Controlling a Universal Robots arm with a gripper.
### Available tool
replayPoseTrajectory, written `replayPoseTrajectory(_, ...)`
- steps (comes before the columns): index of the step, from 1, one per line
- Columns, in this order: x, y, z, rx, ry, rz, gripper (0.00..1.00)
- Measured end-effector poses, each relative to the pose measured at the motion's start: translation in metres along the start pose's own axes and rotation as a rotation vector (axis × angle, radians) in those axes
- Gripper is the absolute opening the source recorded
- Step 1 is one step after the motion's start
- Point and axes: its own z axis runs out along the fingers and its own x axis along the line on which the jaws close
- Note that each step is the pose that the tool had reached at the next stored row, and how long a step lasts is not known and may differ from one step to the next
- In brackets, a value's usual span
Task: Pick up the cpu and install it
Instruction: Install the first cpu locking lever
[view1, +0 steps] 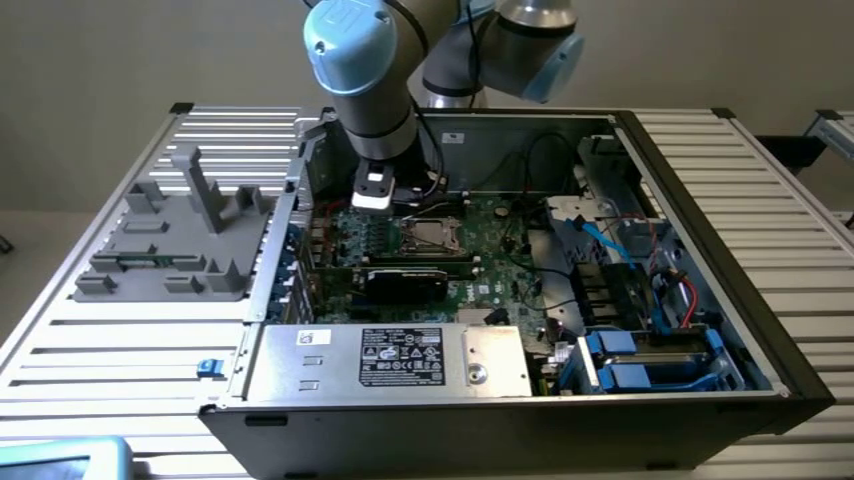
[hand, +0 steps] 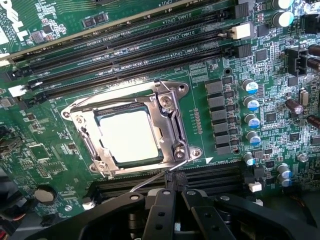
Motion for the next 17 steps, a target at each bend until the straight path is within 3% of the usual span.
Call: replayPoseTrajectory(17, 0.0098, -0.0012, 0.0032, -0.0032, 0.0024, 0.003, 0.11)
